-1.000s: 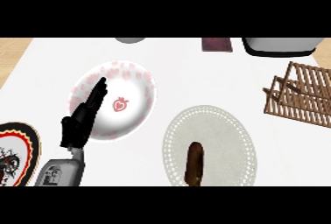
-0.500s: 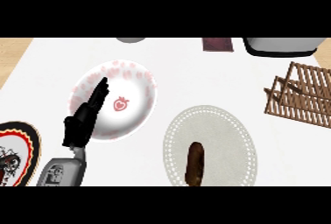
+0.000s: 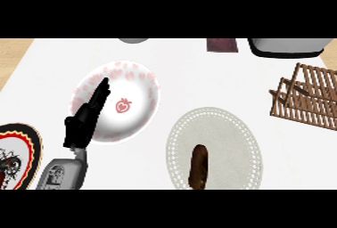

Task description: Pick the cupcake from the placemat and place it in the tiered shelf

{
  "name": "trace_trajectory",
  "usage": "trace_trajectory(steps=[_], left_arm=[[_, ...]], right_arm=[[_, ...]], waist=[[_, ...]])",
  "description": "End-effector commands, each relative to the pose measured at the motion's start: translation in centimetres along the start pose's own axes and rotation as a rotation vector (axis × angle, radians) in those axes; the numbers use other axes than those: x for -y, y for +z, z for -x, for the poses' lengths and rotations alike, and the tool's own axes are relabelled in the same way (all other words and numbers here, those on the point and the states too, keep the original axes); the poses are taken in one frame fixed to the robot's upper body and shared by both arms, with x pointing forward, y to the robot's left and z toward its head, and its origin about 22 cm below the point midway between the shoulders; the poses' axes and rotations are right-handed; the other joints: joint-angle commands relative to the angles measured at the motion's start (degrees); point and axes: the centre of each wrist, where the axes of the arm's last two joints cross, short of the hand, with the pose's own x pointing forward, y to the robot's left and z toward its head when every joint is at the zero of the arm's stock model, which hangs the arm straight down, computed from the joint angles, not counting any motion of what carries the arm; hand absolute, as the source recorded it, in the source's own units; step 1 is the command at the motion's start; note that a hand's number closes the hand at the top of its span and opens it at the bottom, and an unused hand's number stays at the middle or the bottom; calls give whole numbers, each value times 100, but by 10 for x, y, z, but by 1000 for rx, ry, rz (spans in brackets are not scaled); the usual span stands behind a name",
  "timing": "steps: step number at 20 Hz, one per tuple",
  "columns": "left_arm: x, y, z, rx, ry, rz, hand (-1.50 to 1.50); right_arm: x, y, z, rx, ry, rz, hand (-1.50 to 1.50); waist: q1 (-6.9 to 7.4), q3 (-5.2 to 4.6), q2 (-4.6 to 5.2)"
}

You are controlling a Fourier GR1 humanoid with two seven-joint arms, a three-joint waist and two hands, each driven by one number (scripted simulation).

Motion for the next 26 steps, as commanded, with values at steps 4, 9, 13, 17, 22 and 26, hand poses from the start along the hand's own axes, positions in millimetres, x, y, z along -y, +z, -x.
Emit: trace_trajectory(steps=[4, 9, 13, 17, 22, 26], left_arm=[[2, 8, 13, -8, -6, 7, 0], [0, 9, 24, -2, 9, 18, 0], [20, 5, 3, 6, -11, -2, 0], [7, 2, 2, -18, 13, -6, 0], [2, -3, -14, 11, -7, 5, 0], [-2, -3, -11, -4, 1, -3, 0]], right_arm=[[-5, -27, 27, -39, -246, 24, 150], [-46, -26, 47, -52, -258, 42, 150], [-28, -49, 51, -46, -264, 34, 150], [-22, -36, 88, -181, 40, 116, -150], [-11, -32, 106, -240, 31, 115, -150], [-15, -32, 86, -279, -102, 106, -150]], waist=[[-2, -3, -8], [25, -3, 8], [5, -4, -6], [-30, -7, -2], [-49, -4, -17], [-30, -5, -18]])
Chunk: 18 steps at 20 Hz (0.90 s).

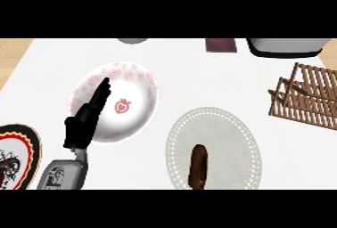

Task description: Pick the cupcake from the placemat and place it in the tiered shelf

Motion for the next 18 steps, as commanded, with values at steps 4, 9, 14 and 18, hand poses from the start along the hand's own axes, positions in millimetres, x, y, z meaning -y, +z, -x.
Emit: trace_trajectory(steps=[4, 9, 14, 18], left_arm=[[-2, 0, 5, 3, -6, -13, 0], [1, 10, -12, -4, -15, 14, 0], [19, 18, 0, 11, -1, -5, 0], [-9, -2, 8, -5, -16, -7, 0]], right_arm=[[23, -7, -13, -47, -181, -23, -150], [32, -24, -11, -38, -225, -87, -150], [58, -17, -17, -78, -340, -6, -150], [93, -30, -22, -140, -550, 104, -150]], waist=[[-12, -3, -7], [39, 1, -7], [18, 0, -17], [-66, -2, -18]])
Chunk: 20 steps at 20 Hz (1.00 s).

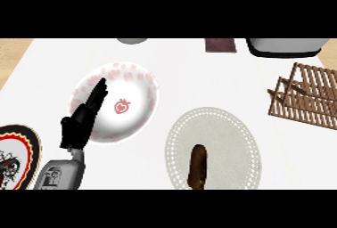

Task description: Pick the cupcake from the placemat and place it in the tiered shelf

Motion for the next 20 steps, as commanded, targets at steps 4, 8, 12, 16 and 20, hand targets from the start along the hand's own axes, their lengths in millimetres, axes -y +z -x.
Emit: trace_trajectory(steps=[4, 8, 12, 16, 20], left_arm=[[13, 5, 4, 0, 3, -9, 0], [0, -6, 2, -3, 9, -17, 0], [1, 5, 6, -14, 14, -44, 0], [5, 13, 5, -4, 11, -35, 0], [-2, 18, 8, -17, 5, -37, 0]], right_arm=[[70, -26, -36, -90, -115, 173, -150], [126, -35, -31, -201, -90, 176, -150], [176, -40, 3, -299, 14, 99, -150], [226, -29, 19, -296, 54, 64, -150], [273, -22, 49, -311, 92, 24, -150]], waist=[[-23, -3, -7], [-160, -2, -28], [-285, 8, -61], [-239, 6, -51], [-234, 9, -43]])
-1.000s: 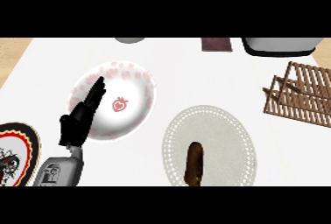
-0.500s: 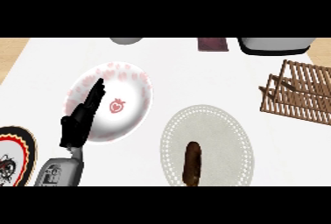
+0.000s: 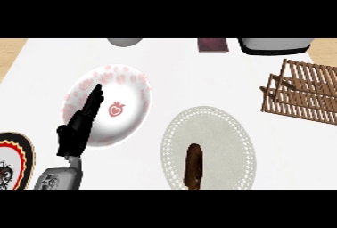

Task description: Pick the cupcake from the placemat and place it in the tiered shelf

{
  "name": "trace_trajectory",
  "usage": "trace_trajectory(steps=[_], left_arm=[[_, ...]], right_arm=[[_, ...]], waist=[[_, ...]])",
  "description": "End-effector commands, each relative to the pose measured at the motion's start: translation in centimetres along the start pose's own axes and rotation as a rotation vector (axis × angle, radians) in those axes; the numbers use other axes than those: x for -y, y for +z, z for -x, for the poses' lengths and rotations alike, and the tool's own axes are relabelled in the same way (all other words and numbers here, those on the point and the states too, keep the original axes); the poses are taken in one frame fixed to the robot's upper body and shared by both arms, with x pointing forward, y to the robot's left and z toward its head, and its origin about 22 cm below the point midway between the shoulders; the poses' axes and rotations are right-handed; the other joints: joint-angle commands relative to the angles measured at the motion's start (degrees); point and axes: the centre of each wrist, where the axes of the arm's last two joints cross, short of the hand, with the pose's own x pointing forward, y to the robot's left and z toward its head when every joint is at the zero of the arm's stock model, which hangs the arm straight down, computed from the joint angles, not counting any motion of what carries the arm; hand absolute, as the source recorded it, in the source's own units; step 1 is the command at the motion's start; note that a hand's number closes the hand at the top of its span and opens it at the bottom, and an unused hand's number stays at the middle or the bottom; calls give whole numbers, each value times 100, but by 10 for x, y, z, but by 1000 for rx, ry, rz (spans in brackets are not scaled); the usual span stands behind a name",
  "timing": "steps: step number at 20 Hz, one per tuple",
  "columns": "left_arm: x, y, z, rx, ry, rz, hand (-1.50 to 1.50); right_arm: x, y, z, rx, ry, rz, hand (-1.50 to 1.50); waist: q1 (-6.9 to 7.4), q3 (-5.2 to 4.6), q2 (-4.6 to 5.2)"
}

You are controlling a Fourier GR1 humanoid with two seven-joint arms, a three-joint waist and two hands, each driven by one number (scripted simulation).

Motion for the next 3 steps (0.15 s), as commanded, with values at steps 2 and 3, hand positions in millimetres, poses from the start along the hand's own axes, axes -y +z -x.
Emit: trace_trajectory(steps=[2, 3], left_arm=[[-9, -3, 6, -16, 13, -6, 0], [-15, 0, -4, 6, -12, -10, 0]], right_arm=[[70, 7, 37, 18, 12, -42, -150], [84, 2, 17, 4, 6, -70, -150]], waist=[[-54, 1, 7], [-19, 0, -3]])
